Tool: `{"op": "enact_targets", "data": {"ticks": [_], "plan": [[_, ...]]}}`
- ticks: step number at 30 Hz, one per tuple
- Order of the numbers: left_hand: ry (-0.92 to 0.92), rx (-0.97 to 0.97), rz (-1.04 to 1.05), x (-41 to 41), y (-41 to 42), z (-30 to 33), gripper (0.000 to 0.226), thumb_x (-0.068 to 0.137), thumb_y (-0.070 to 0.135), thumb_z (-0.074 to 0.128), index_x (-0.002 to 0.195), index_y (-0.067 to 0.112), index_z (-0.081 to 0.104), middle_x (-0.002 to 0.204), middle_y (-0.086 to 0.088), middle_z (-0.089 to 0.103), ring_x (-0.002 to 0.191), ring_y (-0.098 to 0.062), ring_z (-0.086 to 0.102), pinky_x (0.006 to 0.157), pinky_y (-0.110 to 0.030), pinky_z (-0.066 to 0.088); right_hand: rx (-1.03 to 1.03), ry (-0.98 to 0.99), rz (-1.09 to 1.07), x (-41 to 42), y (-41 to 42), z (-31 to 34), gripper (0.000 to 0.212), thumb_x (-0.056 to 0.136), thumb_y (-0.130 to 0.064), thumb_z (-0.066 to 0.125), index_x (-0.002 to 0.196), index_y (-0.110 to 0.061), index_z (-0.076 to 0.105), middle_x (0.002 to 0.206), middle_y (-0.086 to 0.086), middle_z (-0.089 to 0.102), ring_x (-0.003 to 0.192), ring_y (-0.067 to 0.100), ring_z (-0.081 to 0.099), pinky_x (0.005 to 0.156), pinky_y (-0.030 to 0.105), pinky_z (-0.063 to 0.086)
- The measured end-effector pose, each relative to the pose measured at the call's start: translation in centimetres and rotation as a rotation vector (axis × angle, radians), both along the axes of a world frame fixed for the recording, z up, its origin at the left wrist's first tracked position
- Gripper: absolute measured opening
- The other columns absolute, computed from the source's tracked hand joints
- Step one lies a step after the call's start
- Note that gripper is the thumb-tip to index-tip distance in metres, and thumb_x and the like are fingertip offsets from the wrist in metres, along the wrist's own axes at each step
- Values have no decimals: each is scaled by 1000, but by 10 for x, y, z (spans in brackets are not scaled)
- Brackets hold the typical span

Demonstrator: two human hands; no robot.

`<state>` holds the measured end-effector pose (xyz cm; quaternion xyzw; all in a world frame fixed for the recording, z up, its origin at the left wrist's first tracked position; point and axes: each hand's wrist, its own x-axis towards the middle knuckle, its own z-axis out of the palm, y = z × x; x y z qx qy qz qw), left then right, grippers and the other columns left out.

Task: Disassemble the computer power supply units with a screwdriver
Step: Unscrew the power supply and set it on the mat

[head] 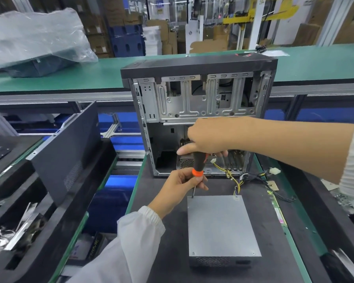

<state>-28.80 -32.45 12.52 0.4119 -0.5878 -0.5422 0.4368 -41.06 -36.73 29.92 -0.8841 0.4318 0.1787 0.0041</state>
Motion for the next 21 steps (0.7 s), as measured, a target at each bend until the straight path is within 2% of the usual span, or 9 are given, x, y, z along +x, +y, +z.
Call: {"op": "enact_targets", "data": {"ticks": [3,6,9,11,13,14,16,18,21], "plan": [[6,-4,16,1,-2,-1,16,97,13,57,102,3,69,79,-4,69,88,-25,71,91,-29,53,96,22,113,-2,-5,5,22,92,-31,57,111,-21,52,107,7,52,86,28,64,72,38,54],[26,3,41,2,-3,-1,16,98,10,55,103,2,68,79,-5,69,86,-23,71,85,-25,53,185,-24,52,-6,-7,14,60,79,-56,67,127,-32,40,102,1,47,79,24,67,71,37,58],[24,6,36,2,-2,-2,15,98,11,56,101,4,69,80,-7,70,86,-23,71,84,-24,53,39,-61,-49,-1,-1,4,68,86,-70,42,99,-4,55,66,6,65,50,20,67,47,23,49],[20,6,29,3,-2,-2,14,97,12,58,100,7,70,81,-6,71,87,-23,71,86,-26,53,-45,-6,54,2,-4,-1,50,97,-52,41,95,-6,58,79,12,69,61,22,67,52,25,46],[20,-2,34,5,-2,-2,13,97,13,58,100,10,71,82,-7,72,88,-23,71,86,-25,53,100,-17,113,0,-7,8,24,93,-32,56,114,-21,52,106,5,56,80,23,62,64,32,51],[19,-4,37,5,-3,-2,12,96,12,59,99,11,71,82,-7,72,88,-23,72,85,-23,53,190,-12,122,-3,-9,14,38,87,-31,64,121,-30,46,111,2,47,85,23,60,68,34,53],[27,2,42,4,-3,-2,12,96,12,59,97,13,72,80,-5,73,87,-22,72,84,-22,52,210,-59,90,-4,-8,20,59,78,-53,70,126,-34,41,108,-1,45,83,22,64,67,33,55],[33,4,45,3,-3,-2,14,97,11,58,96,14,72,79,-3,72,86,-21,72,85,-22,52,145,-114,-32,-2,-6,14,70,74,-74,56,114,-16,49,89,3,62,60,19,70,55,29,56],[1,2,35,3,-3,-1,16,98,13,57,97,15,72,81,-4,73,89,-22,71,85,-23,52,-6,-41,-16,0,-5,4,61,90,-64,44,93,-5,57,68,10,68,55,23,70,49,25,52]]}}
